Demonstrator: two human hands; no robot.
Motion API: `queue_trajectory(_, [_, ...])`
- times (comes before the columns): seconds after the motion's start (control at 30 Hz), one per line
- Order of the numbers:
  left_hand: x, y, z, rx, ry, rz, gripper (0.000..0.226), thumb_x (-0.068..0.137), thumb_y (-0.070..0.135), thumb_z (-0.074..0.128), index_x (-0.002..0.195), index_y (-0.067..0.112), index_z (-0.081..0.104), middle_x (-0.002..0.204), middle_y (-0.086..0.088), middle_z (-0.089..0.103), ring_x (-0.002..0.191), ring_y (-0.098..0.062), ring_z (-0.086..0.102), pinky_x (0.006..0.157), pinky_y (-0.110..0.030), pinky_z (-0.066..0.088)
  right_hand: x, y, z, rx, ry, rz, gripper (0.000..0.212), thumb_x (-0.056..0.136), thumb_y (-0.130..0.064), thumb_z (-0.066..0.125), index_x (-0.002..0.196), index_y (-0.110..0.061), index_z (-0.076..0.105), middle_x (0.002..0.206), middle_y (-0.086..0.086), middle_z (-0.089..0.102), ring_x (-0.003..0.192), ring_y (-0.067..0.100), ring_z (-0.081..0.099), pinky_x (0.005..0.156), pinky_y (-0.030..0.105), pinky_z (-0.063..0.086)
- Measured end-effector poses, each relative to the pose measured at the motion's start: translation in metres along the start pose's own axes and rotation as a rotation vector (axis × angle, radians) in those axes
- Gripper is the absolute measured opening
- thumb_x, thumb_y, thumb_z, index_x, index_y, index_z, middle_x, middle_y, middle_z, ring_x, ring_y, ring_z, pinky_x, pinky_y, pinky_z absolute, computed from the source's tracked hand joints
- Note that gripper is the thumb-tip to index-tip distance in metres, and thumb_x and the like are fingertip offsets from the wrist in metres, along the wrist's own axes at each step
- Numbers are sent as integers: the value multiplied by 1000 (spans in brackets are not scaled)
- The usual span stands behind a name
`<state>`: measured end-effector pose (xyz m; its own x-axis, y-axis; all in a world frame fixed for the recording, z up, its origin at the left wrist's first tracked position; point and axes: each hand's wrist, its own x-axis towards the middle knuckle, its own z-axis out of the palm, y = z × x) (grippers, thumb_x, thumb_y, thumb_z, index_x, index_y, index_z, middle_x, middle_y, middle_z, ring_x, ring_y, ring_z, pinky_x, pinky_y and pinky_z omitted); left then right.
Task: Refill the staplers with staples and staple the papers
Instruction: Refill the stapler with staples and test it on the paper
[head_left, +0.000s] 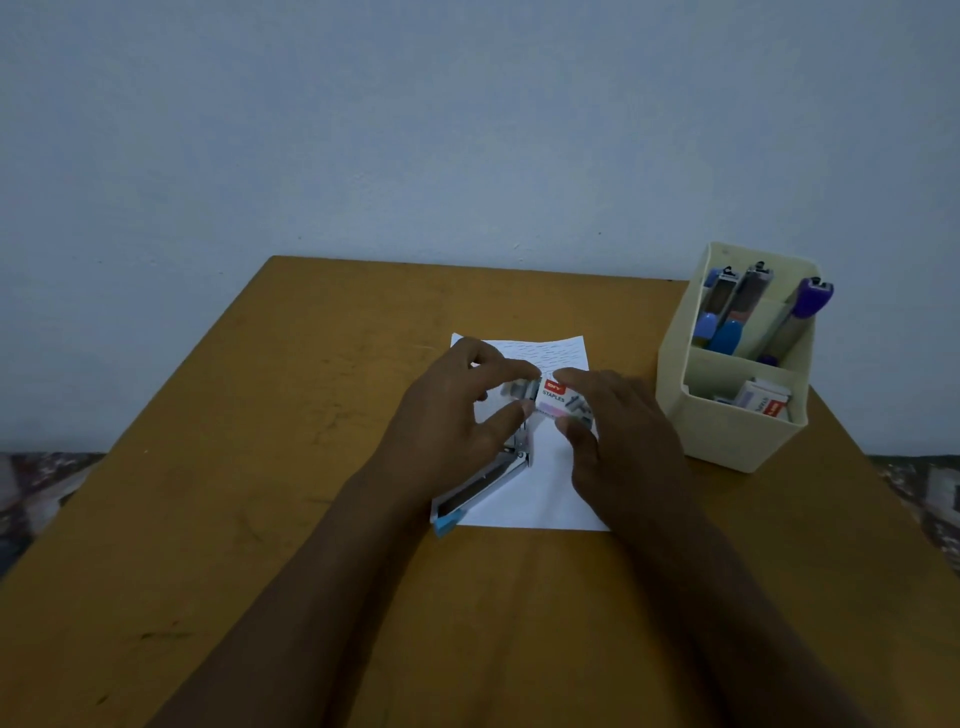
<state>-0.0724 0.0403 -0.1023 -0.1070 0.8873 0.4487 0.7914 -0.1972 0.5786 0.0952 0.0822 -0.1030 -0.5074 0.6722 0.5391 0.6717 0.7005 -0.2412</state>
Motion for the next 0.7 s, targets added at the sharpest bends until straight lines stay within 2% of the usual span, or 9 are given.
queue_trajectory(0.07, [0,-1,2,49,-2,-3,33,86,31,67,119,32,64,117,6,57,93,-1,46,69,-11,36,0,1,1,19,31,-5,55,54,1,87,105,1,65,101,20,68,90,40,65,72,49,53])
queue_trajectory(0.17, [-2,-2,4,114,-4,15,34,86,32,66,120,30,63,121,5,56,101,-1,42,74,-18,42,0,2,1,60,21,19,56,60,-1,84,112,-1,63,106,18,67,95,38,63,76,46,52])
queue_trajectory(0.37, [-3,1,2,183,1,52,36,84,42,55,113,27,69,118,3,59,107,-10,48,77,-25,44,-4,5,0,72,7,22,59,55,0,85,110,-2,64,103,17,68,91,35,64,72,45,54])
queue_trajectory(0.47, [-4,0,3,140,5,47,33,84,42,56,108,24,70,114,4,60,103,-9,49,72,-24,45,-5,6,1,46,10,-10,58,52,-1,87,106,-3,65,99,16,69,87,34,65,70,44,55])
queue_trajectory(0.6, [-3,-1,6,96,-2,38,25,82,36,60,99,20,69,108,5,61,96,-2,44,74,-17,39,-5,4,2,2,17,-34,61,46,-3,90,102,-4,66,96,14,70,84,33,66,69,41,55])
queue_trajectory(0.7, [-3,0,5,68,-7,25,21,80,35,61,94,21,66,105,6,61,93,-3,45,70,-17,38,-6,3,2,-9,19,-47,62,43,-3,91,100,-4,67,94,13,71,82,32,66,69,40,55])
